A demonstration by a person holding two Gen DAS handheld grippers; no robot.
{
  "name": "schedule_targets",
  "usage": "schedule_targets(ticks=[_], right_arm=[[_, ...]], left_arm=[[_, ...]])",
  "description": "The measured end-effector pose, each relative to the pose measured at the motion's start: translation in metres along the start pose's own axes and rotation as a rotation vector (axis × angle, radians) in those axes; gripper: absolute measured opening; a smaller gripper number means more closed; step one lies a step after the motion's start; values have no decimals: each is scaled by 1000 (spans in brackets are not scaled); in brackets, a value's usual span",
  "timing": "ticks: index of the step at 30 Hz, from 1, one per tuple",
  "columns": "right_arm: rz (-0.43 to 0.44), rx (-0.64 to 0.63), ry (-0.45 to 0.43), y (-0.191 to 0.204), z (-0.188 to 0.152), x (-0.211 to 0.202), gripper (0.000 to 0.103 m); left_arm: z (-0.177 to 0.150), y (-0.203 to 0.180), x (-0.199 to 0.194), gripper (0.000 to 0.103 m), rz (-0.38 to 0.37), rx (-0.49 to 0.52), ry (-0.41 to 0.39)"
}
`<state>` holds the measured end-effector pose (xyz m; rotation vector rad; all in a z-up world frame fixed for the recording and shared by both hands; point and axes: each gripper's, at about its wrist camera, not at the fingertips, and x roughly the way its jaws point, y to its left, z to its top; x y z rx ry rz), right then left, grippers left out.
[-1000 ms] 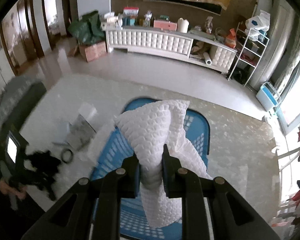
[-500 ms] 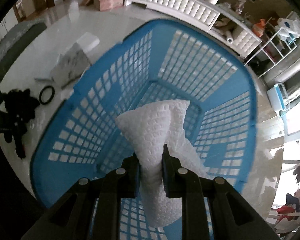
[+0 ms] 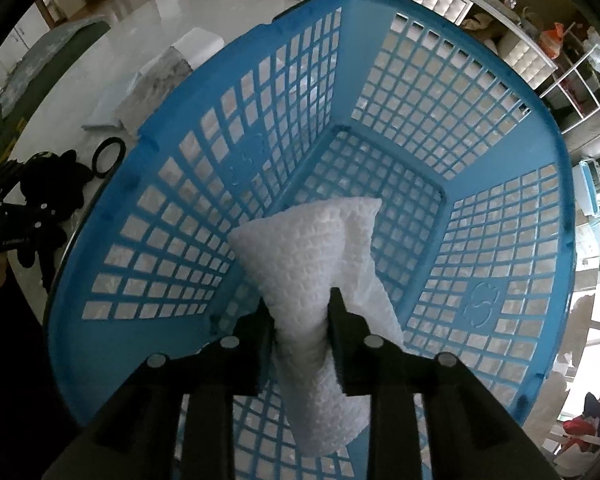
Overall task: Organize soft objects
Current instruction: 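Lift the pouch with the right gripper while the left gripper grasps the black plush toy, then release the pouch into the blue basket with the right gripper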
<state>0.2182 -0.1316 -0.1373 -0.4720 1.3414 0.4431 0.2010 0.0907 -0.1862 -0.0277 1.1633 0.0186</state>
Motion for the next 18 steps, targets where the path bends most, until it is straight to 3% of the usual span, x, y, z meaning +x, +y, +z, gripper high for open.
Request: schedule_targets(ticks=[1,9,14,18], right_arm=[[3,0,2,-1,0,2,28],[-2,25,-6,-17,1,-9,76],[-46,52,-30,-21,-3,-24,85],[-42,90,-78,-22,-8,-46,100]], left_arm=[[0,0,0,78,-1,0,-2],[-10,0,-13,72,-25,3,-7],[-12,4,-14,70,-33,-22,-10],[-16,10,-19,69,-42,-42,-21]])
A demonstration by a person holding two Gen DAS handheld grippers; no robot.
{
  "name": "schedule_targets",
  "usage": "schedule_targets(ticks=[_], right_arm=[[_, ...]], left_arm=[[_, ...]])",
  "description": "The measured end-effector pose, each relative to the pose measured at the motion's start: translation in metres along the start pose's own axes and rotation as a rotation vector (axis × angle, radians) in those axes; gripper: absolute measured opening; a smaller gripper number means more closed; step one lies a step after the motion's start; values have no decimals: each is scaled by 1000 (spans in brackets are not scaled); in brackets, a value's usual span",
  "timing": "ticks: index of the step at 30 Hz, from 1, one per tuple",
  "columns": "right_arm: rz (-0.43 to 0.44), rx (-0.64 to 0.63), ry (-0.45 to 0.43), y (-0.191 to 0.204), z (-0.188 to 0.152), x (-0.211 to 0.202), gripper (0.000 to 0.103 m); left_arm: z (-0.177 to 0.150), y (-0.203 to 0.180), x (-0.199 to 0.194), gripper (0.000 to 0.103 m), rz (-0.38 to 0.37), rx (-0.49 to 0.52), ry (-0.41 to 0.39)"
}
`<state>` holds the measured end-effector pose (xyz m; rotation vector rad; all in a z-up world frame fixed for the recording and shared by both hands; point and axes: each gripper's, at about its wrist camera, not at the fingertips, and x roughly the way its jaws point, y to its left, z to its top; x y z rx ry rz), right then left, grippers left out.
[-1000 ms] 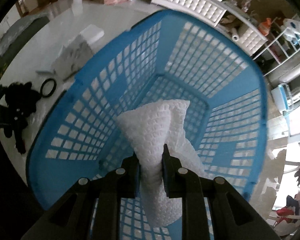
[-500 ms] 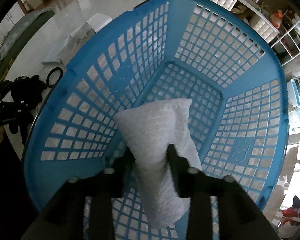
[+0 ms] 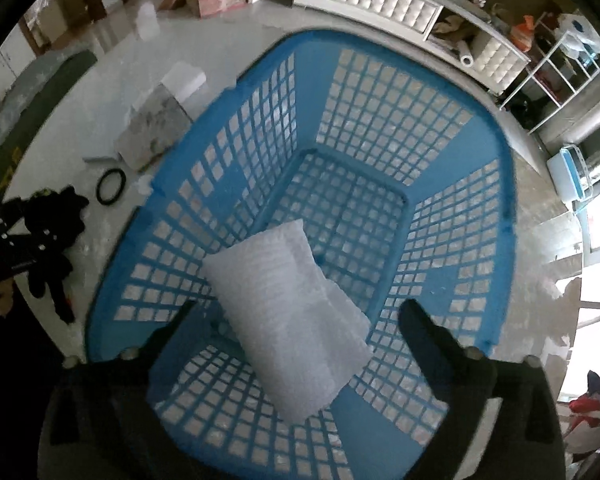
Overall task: Organize soft objects
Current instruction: 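Release the pouch into the blue basket with the right gripper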
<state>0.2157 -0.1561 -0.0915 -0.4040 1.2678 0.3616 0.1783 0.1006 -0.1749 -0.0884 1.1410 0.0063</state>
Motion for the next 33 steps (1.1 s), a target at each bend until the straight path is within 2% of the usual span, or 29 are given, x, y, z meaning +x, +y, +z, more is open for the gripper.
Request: schedule_targets(ticks=[4,8,14,18,22,33], right_arm=[[-5,56,-72,-4,-9,-27,100],[-45,107,-142,1,-20,-49,103],[-29,192,-239,-1,-44,-75,103],[-54,234,-281,3,-57,-83,103],[-50,268,-312,6,-71,-91,103],[-50,370,-396,-6,-94,-94,103]], left_arm=[[-1,3,-17,69,0,-6,-30],[-2,3,-40,69,-5,-4,-64],[-4,-5,-74,69,-8,25,-118],[0,-18,-92,69,-17,35,-152],[2,-30,-114,69,-8,66,-195],[15,-71,-156,69,-50,133,-268]])
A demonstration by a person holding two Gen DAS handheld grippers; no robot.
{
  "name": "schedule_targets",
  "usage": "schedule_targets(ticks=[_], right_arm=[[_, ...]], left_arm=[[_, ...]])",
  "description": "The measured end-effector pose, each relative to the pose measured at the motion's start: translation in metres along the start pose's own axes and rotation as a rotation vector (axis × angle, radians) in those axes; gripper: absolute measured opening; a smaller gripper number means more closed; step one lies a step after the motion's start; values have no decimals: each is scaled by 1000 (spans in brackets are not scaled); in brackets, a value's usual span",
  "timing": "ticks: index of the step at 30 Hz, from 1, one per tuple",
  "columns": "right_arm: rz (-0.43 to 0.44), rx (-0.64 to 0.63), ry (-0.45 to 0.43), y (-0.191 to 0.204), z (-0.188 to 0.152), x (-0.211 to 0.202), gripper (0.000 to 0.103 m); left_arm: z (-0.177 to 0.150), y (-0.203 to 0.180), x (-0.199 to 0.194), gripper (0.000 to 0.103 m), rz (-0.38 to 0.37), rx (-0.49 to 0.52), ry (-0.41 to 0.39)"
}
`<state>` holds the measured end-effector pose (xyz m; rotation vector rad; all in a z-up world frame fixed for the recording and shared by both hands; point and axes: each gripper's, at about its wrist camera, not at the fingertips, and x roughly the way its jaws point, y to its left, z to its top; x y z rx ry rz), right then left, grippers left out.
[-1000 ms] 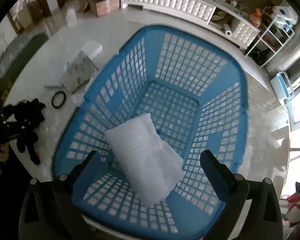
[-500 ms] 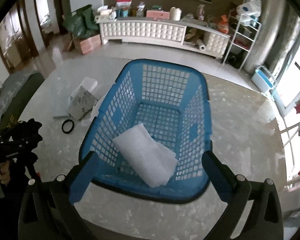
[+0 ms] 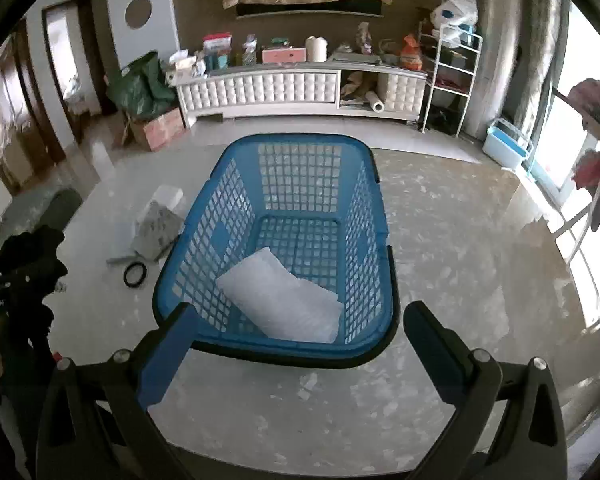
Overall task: Organize soft objects
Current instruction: 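Release the pouch into the blue basket with the right gripper, then carry the black plush toy over the basket and open the left gripper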
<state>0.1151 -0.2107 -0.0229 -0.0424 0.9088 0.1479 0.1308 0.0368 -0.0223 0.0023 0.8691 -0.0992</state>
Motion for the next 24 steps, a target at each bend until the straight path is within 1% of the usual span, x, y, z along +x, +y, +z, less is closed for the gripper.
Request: schedule_targets(ticks=[4,7,14,16,17,24], right_arm=[[-9,27,-14,-6,-3,-2,103],[-3,34,-3,-10,-7,2,103],[2,65,2,-24,-7,5,103],[4,68,-3,-28,-7,3,103],[6,69,-5,-30,-7,2,103],[12,57,-11,-35,1,4,103]], left_arm=[[13,-17,-4,69,-21,42,-6],[23,-31,-4,69,-17,89,-21],[50,-63,2,69,-48,183,-15],[57,-69,4,70,-76,195,-9],[61,-73,6,70,-102,201,-1],[89,-96,14,70,-143,264,3]])
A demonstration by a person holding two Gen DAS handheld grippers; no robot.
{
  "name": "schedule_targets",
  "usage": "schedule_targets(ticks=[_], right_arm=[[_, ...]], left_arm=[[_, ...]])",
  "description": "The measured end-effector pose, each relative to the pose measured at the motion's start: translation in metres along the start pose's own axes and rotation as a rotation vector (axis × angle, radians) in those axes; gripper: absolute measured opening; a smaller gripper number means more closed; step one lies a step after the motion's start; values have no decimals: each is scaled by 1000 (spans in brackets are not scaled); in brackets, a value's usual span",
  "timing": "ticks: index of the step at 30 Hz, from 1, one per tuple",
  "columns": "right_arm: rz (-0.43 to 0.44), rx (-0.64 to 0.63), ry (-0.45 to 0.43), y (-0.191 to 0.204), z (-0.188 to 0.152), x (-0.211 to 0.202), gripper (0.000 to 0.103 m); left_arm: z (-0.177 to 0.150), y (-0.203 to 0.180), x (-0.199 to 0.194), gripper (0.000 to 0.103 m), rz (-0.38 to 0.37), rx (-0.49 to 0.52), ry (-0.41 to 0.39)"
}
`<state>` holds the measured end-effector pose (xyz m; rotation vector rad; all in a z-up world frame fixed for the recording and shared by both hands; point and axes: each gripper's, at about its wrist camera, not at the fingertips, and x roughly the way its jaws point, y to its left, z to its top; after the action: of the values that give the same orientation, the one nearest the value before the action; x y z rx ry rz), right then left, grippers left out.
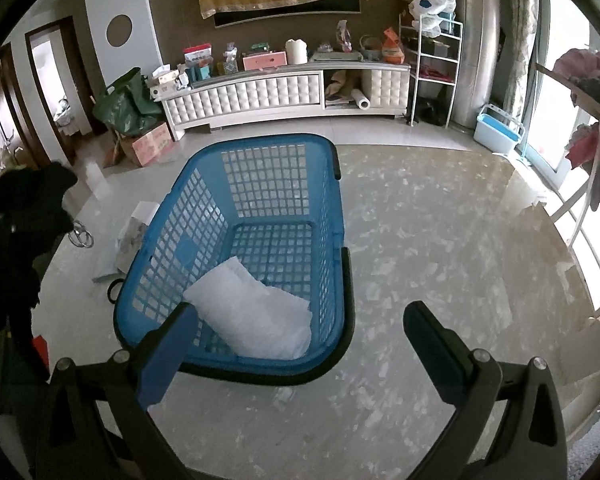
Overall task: Organize soft objects
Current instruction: 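Carry the black plush toy over the basket and open the left gripper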
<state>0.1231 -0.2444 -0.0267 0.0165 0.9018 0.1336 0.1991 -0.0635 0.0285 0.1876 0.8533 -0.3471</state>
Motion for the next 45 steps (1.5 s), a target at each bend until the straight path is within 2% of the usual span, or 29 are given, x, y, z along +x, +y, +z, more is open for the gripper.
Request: schedule_targets(ticks=[8,16,28,35,38,45], right_arm=[[2,2,-2,-4,7,5,103],[-16,13,3,-18,14,10,103],[-31,67,27,-41,23,32,103],[-19,76,45,-46,22,42,103],[-18,77,61,-47,22,48,103],[-6,79,78,-47,21,53,103]], left_arm=[[39,-16,14,70,-50,50,-2],[59,-29,39,70,-87,78,26],[81,-39,107,70,-134,43,135],[82,-48,159,70,-126,32,214],[80,-50,185,70,-108,9,270],[76,-54,212,71,-73,15,282]])
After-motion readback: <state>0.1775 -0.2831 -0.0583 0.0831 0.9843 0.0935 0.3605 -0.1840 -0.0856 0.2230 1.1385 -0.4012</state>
